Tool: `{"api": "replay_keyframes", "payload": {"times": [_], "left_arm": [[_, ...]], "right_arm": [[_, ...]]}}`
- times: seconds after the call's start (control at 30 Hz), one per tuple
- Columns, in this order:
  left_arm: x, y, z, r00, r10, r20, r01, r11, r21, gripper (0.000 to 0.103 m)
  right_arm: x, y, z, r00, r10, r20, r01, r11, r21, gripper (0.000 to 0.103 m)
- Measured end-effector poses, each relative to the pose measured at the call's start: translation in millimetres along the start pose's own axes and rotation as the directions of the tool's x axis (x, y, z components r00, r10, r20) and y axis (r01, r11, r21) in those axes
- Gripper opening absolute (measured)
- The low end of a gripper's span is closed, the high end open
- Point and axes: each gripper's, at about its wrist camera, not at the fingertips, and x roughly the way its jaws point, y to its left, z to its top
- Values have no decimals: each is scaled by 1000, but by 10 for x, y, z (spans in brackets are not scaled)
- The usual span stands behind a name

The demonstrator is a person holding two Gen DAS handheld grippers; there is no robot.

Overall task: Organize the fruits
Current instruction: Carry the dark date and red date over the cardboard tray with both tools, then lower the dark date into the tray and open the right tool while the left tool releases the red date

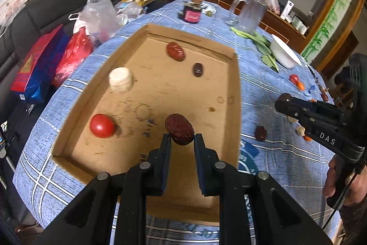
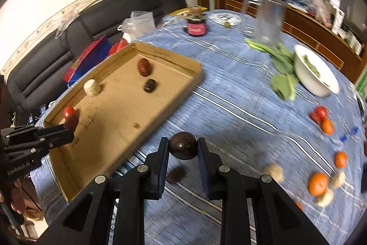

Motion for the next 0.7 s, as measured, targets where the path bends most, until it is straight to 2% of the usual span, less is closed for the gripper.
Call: {"api": "replay_keyframes", "payload": {"times": [0.33,0.7], "left_arm": [[165,291,25,999,26,-28,-27,999,-45,20],[281,384,11,999,18,-45,-20,999,-45,20]], "right_arm": [[422,390,353,998,63,-14,-64,996,-68,27],[908,584,463,994,77,-74,-85,990,-109,27]]}}
